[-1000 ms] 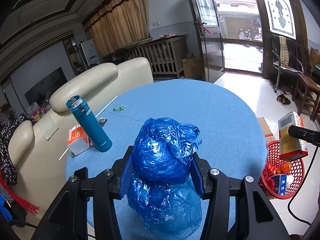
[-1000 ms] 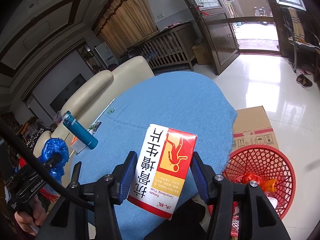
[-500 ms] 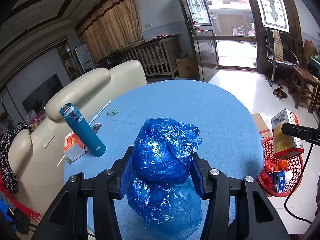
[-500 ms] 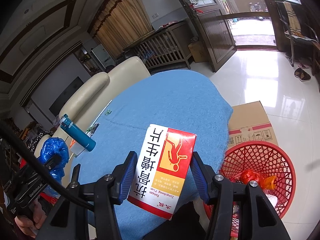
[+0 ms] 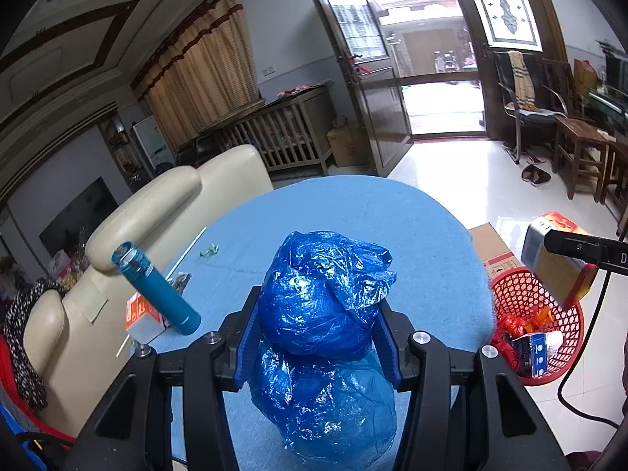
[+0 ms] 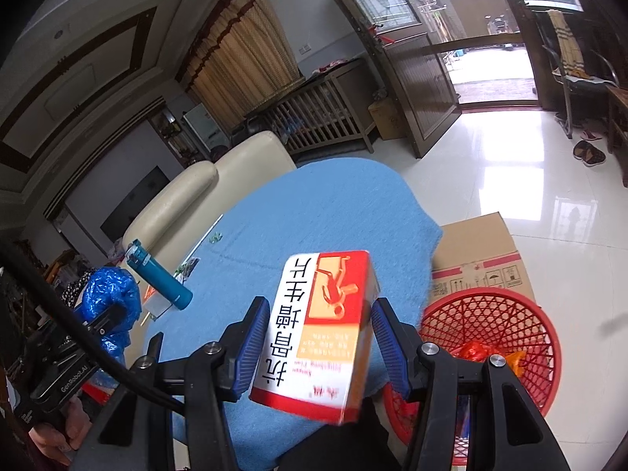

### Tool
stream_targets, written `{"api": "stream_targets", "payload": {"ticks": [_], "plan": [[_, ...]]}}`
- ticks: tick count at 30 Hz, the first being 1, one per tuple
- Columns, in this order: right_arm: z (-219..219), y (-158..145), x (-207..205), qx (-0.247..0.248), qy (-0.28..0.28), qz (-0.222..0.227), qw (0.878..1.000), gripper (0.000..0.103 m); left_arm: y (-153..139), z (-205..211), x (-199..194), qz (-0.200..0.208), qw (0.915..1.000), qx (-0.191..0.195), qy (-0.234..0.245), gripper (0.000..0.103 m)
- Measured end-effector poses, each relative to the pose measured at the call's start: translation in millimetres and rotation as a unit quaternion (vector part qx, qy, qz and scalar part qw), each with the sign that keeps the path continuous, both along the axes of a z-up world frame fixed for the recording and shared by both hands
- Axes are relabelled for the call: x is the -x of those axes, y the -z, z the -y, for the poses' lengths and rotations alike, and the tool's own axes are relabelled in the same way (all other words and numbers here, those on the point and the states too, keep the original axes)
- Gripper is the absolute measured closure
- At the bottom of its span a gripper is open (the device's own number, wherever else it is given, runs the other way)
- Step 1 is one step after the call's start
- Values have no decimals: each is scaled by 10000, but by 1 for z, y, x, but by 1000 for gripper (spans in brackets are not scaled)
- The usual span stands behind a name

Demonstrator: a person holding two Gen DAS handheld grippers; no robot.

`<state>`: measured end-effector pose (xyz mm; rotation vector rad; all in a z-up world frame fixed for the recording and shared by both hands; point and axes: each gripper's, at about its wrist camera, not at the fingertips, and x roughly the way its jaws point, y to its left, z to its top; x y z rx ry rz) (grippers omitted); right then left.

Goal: Collect trash
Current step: 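Carry the blue bag with the left tool while the right tool carries the medicine box toward the wastebasket, then drop the blue bag and medicine box into the wastebasket, opening both tools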

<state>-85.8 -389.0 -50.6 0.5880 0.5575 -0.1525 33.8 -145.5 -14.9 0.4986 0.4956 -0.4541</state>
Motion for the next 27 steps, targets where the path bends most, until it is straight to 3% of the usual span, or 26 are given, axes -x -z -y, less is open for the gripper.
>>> {"api": "stream_targets", "payload": {"ticks": [5, 8, 15, 27], "plan": [[8, 5, 7, -55, 63, 79, 9999, 47, 0, 19, 5, -62, 9997, -83, 218, 50], [15, 12, 8, -17, 143, 52, 9999, 56, 4, 30, 5, -114, 9993, -91, 355, 50], [54, 16, 34, 37, 764, 2, 9971, 57, 22, 61, 10, -558, 9947, -188, 845, 50], [116, 16, 88, -294, 1568, 182, 9870, 56, 50, 154, 45, -1270, 9658, -397, 2227, 48]]}}
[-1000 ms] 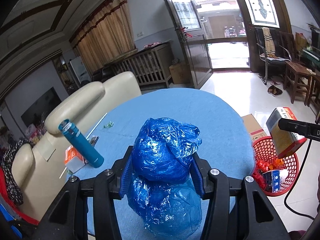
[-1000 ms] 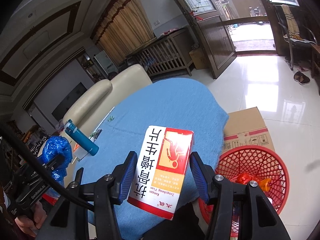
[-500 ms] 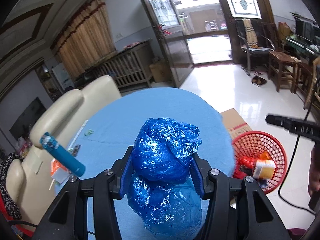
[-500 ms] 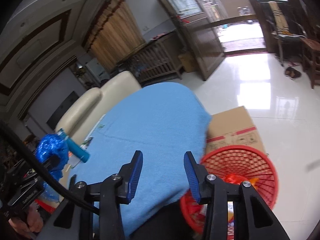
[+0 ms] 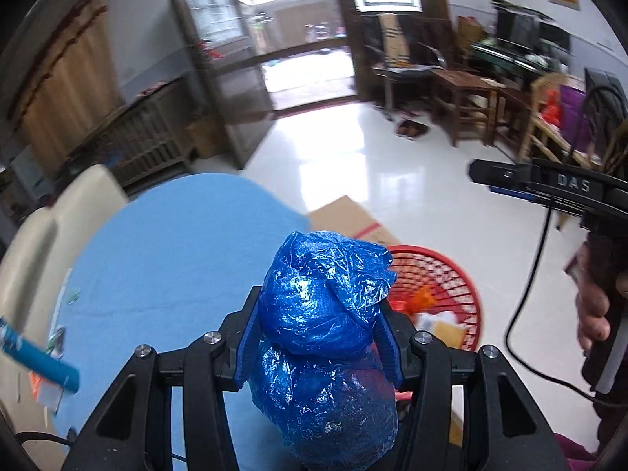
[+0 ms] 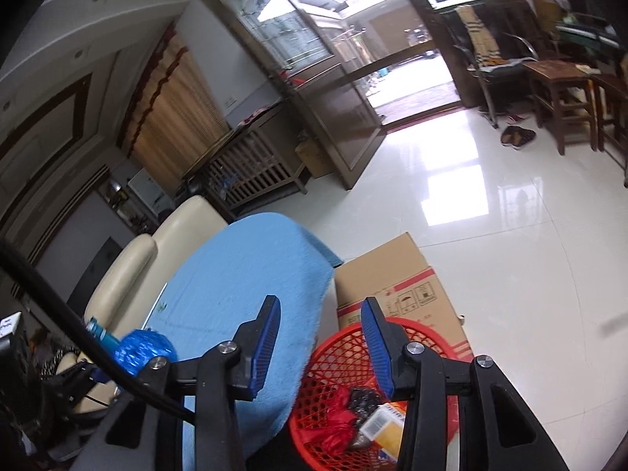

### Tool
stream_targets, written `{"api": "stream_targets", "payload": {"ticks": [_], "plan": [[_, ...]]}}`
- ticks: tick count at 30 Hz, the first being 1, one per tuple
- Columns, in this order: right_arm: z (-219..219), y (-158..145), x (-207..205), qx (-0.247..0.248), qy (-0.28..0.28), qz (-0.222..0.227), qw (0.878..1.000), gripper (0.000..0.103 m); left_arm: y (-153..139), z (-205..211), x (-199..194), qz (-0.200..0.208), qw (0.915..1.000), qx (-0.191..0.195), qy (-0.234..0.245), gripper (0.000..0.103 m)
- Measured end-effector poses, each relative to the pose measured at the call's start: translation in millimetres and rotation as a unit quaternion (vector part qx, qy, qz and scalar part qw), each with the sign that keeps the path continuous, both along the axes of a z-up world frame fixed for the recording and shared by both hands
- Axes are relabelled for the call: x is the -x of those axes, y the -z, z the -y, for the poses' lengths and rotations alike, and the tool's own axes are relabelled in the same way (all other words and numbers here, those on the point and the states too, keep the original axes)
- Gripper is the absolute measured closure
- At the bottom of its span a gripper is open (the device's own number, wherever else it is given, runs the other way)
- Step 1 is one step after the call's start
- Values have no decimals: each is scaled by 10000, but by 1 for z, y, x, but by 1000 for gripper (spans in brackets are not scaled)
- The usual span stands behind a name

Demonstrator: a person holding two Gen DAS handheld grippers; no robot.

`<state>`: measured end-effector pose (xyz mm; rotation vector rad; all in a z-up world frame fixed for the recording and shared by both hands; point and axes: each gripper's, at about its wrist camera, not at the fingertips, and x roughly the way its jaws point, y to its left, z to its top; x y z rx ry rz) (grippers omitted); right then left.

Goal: Collect trash

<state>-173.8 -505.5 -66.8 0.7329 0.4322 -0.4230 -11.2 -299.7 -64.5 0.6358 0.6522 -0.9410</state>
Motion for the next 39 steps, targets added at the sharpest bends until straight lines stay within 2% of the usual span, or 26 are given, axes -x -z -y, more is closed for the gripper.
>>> {"api": "stream_targets", "payload": {"ticks": [7, 9, 16, 22, 28, 31, 37, 39], "plan": [[18, 4, 18, -109, 187, 49, 9998, 56, 20, 38, 13, -505, 9980, -184, 326, 44], [23, 5, 23, -160, 240, 64, 9996, 56, 23, 41, 13, -544, 9977, -247, 334, 34], [30, 8, 29, -217, 308, 82, 9993, 56, 14, 36, 17, -152, 9993, -269, 228, 32], [18, 5, 16, -223, 90, 42, 9997, 56, -6, 10, 8, 403, 9988, -138, -238, 32], [-8, -1, -7, -108, -285, -76, 9995, 53, -23, -27, -3, 753, 9942, 38, -768, 31], [-28, -6, -21, 17, -527, -129, 9985, 50, -33, -51, -14, 782, 9909, 179, -1080, 31], [-70, -15, -50, 340, -1017, -237, 9940, 50, -50, -107, -34, 1046, 9759, 431, -1865, 30], [-88, -21, -60, 473, -1187, -252, 9915, 50, -56, -127, -38, 1197, 9678, 534, -2148, 17]]}}
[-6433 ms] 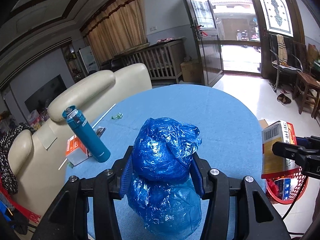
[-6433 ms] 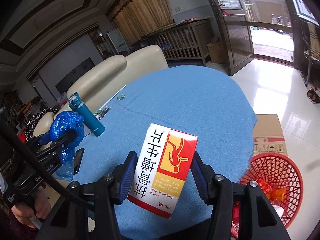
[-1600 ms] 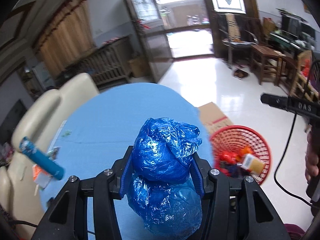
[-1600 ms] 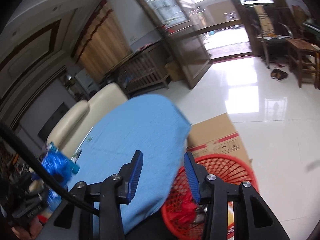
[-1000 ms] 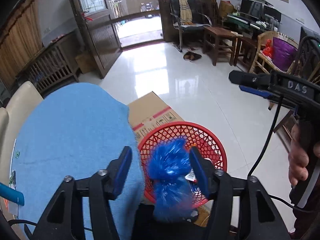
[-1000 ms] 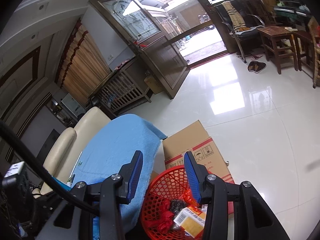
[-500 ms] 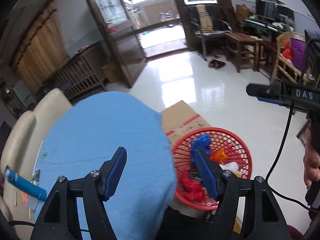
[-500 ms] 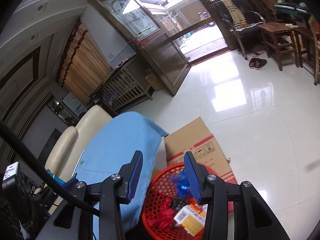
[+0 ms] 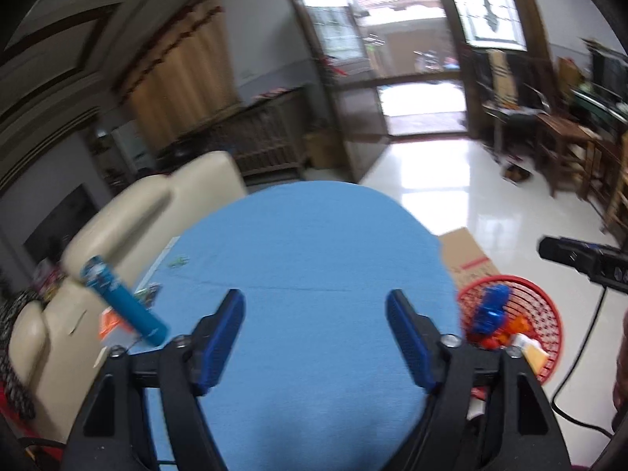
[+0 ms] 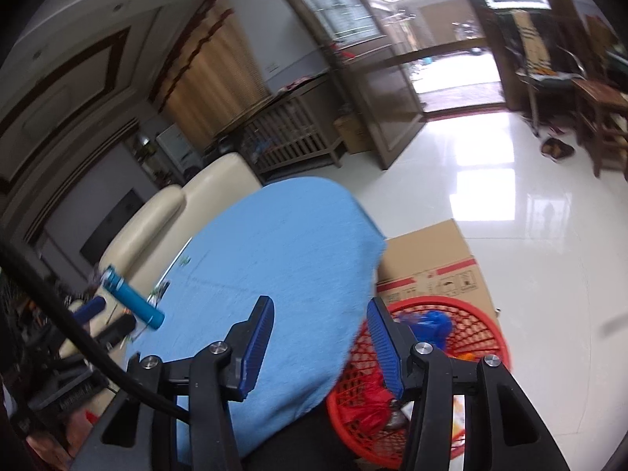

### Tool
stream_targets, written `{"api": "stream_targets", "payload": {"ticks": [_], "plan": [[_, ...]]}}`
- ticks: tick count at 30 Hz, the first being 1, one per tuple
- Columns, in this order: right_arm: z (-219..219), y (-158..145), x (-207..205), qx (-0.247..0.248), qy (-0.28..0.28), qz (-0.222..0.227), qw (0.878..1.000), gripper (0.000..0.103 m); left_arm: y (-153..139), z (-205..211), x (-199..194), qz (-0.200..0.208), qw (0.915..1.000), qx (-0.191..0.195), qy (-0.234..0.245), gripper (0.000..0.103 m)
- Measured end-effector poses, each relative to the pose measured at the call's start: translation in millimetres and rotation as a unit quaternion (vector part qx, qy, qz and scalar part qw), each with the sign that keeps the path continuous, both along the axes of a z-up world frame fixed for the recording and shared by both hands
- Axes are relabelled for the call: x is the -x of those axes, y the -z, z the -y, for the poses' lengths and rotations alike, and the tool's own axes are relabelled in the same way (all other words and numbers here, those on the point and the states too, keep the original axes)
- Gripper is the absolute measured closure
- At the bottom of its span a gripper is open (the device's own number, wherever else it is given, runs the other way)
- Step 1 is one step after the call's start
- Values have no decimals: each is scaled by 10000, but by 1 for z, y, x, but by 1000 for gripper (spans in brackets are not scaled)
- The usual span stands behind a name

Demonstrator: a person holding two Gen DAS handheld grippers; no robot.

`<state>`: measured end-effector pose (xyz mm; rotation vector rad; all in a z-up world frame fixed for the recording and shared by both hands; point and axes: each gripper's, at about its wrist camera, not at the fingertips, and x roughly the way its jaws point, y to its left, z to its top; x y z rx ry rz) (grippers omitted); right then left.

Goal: Collect trash

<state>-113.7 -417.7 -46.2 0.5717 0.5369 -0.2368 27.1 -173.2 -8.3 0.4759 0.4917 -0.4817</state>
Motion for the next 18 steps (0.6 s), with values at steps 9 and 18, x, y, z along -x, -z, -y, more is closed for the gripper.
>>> {"api": "stream_targets", "payload": {"ticks": [9, 18], "plan": [[-80, -28, -34, 635, -654, 248, 9955, 49, -20, -82, -9, 396, 9953, 359, -813, 16], [-155, -47, -60, 980, -1177, 490, 9870, 39, -24, -153, -16, 471, 9859, 577, -1498, 16]]}}
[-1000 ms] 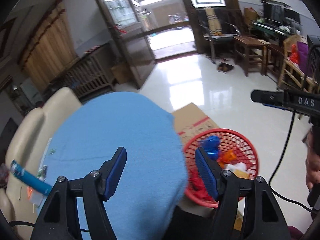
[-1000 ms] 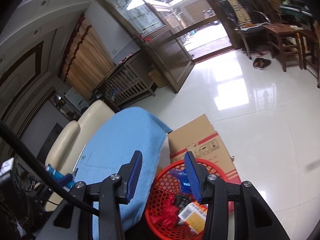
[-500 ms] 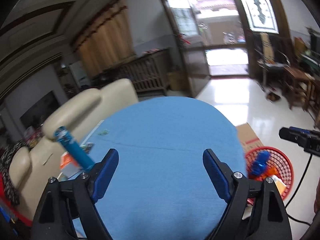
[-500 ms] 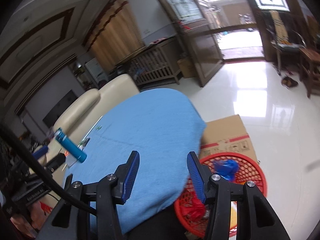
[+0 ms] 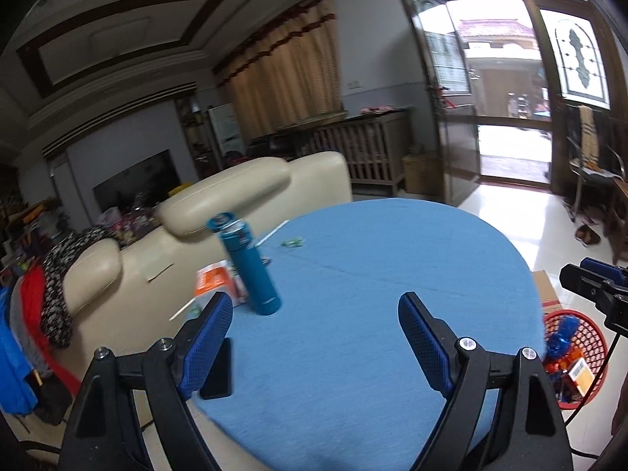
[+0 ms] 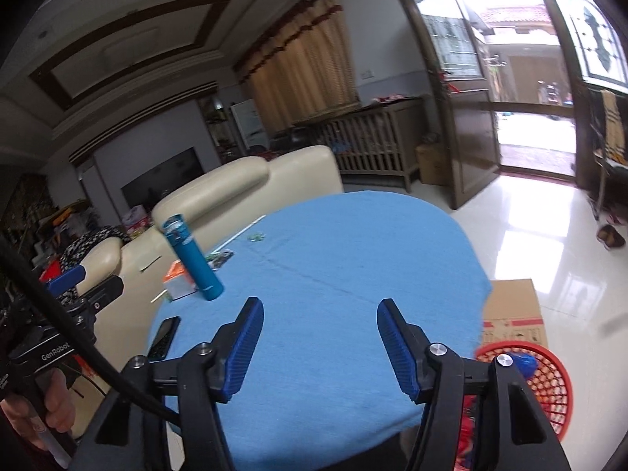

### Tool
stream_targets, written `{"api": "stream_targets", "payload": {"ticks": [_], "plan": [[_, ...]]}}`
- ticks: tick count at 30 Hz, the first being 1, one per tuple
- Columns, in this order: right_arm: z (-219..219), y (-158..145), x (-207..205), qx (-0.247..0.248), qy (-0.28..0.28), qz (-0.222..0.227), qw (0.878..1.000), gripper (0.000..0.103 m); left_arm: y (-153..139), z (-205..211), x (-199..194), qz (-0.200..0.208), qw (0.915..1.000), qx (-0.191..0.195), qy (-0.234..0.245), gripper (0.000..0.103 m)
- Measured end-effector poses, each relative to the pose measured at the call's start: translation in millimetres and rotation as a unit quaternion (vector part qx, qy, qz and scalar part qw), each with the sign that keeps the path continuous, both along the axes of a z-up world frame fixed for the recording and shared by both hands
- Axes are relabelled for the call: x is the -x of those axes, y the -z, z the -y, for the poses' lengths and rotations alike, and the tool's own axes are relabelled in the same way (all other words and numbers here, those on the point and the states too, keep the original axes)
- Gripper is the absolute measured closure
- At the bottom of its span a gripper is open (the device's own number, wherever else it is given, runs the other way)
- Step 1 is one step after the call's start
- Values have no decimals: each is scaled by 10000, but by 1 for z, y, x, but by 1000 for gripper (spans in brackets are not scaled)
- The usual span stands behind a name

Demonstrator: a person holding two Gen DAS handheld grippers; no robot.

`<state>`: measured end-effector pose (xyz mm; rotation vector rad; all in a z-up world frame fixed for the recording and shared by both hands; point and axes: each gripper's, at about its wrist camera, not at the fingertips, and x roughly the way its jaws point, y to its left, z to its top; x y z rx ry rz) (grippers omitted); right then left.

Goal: Collect trash

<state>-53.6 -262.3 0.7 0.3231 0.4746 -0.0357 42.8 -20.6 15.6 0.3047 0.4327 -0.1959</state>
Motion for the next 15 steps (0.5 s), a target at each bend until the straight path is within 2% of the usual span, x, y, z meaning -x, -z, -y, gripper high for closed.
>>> {"api": "stream_targets", "payload": {"ticks": [4, 15], "plan": [[-26, -2, -16, 93, -194, -41, 9998, 39, 1, -22, -1, 13, 9998, 24, -207, 16], [-82, -10, -48, 525, -561, -78, 9970, 38, 11, -72, -10, -84, 9971, 421, -627, 15]]}}
